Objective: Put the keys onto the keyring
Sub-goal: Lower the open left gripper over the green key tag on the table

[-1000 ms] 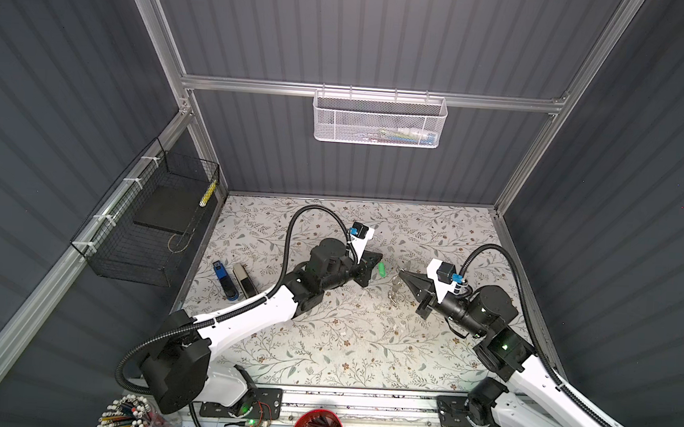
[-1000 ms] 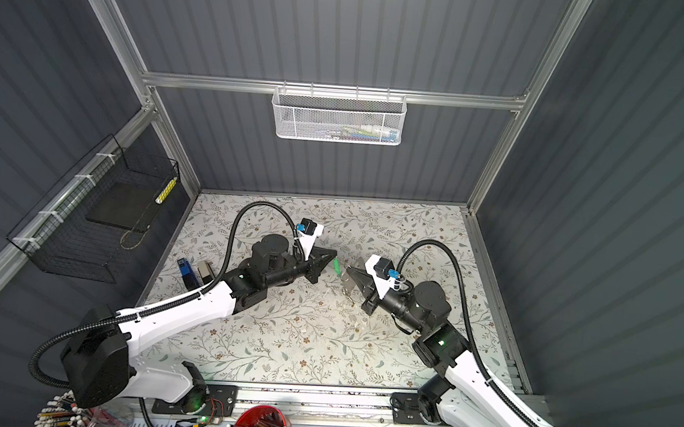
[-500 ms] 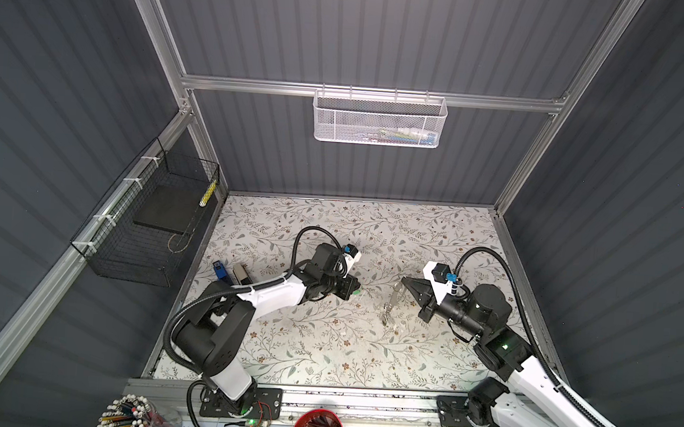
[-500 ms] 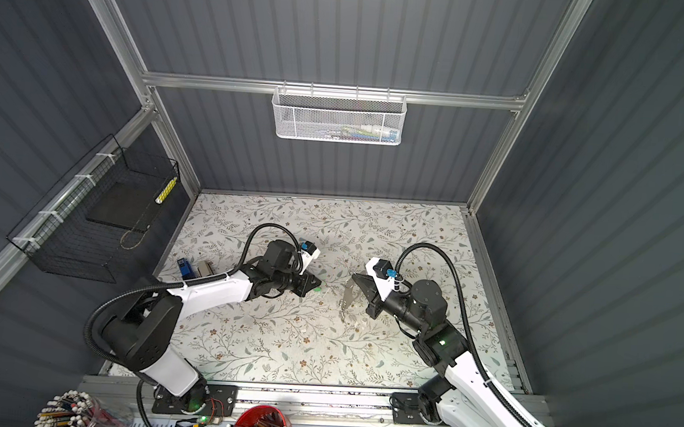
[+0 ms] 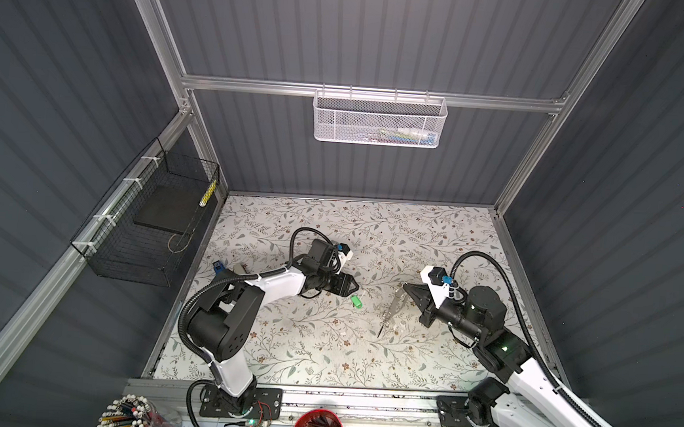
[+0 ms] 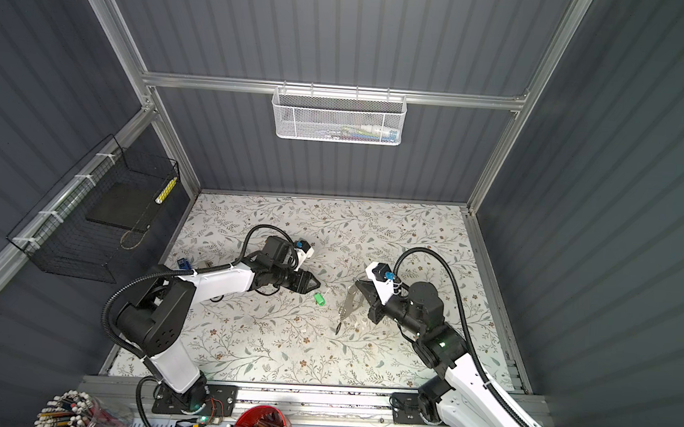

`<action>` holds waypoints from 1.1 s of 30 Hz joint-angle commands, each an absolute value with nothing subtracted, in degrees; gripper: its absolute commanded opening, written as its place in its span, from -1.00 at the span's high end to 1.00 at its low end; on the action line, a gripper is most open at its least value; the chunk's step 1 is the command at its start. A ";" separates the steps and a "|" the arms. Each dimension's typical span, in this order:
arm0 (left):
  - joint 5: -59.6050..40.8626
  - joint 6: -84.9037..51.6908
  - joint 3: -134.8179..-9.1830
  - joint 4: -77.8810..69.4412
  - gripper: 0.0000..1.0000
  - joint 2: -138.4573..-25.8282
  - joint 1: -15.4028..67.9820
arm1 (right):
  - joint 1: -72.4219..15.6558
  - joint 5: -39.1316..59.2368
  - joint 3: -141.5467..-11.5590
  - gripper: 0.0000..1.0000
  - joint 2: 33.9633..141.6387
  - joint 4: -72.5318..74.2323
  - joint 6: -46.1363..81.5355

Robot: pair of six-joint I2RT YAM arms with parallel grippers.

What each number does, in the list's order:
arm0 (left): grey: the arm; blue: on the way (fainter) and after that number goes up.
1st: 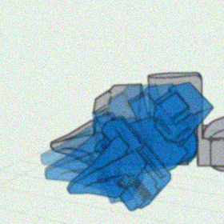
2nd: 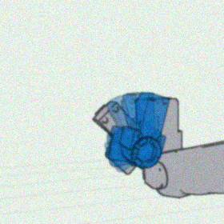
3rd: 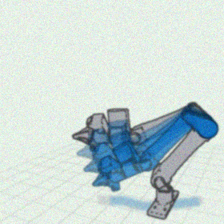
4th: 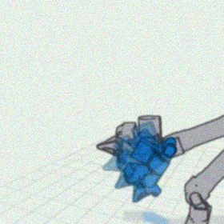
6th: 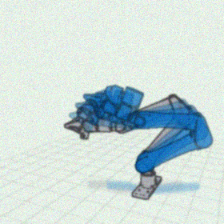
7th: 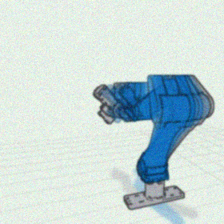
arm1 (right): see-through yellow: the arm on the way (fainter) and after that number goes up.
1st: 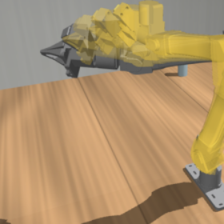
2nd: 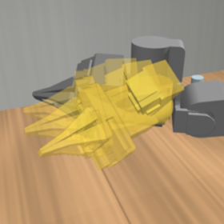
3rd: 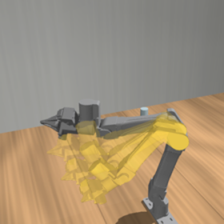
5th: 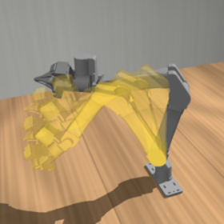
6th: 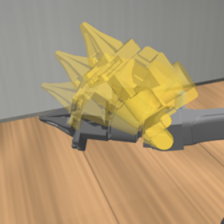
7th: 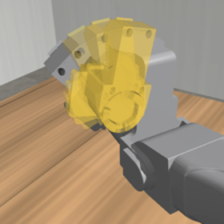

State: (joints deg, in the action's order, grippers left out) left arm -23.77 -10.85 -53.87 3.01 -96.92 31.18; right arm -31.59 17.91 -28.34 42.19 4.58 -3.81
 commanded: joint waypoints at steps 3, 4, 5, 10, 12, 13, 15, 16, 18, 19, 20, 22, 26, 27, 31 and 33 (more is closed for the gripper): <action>-22.96 5.30 -51.68 5.52 -0.23 -88.84 31.07 | -30.49 18.63 -29.52 1.00 45.57 4.32 -2.99; -22.69 8.99 -51.69 6.50 -0.21 -88.08 31.10 | -30.29 18.63 -29.75 1.00 46.05 4.35 -3.19; -22.44 11.09 -51.88 7.00 -0.18 -87.80 31.11 | -30.01 20.39 -29.79 1.00 46.58 4.45 -3.54; -21.56 26.00 -55.20 13.16 0.00 -90.49 31.20 | -27.85 25.98 -31.70 1.00 49.58 1.81 -6.00; -21.29 30.17 -58.78 17.28 0.11 -93.12 31.20 | -27.26 27.16 -32.87 1.00 50.81 0.21 -6.87; -20.83 31.55 -60.67 19.50 0.12 -94.59 31.43 | -27.08 27.25 -33.60 1.00 51.50 -0.65 -7.27; -19.37 33.46 -63.96 22.67 0.12 -96.99 32.34 | -26.81 27.42 -34.51 1.00 52.44 -1.70 -7.80; -17.01 33.66 -65.16 23.45 0.13 -97.96 33.11 | -26.64 27.19 -34.85 1.00 52.85 -2.05 -7.82; -16.72 34.24 -68.16 26.00 0.13 -100.13 34.54 | -26.54 27.16 -35.28 1.00 53.24 -2.42 -7.99; -15.78 34.32 -69.45 27.12 0.13 -101.30 35.42 | -26.46 26.72 -35.52 1.00 53.31 -2.76 -7.97; -15.41 34.69 -70.82 28.43 0.15 -102.46 35.97 | -26.34 26.32 -35.65 1.00 53.23 -3.17 -7.99; -14.40 34.50 -73.69 31.26 0.18 -105.00 36.63 | -25.94 25.83 -36.10 1.00 52.69 -4.43 -8.44; -13.28 32.94 -78.30 34.90 0.25 -109.05 37.17 | -24.84 25.49 -36.11 1.00 51.25 -5.56 -8.33; -12.99 32.32 -79.01 35.45 0.26 -109.78 37.29 | -24.63 25.69 -36.18 1.00 51.16 -5.99 -8.46; -13.70 28.42 -80.43 35.71 0.24 -111.37 37.59 | -24.24 26.15 -36.37 1.00 51.57 -6.20 -8.48; -12.78 27.54 -80.51 35.99 0.20 -111.98 38.10 | -24.11 26.28 -36.43 1.00 51.76 -5.85 -8.44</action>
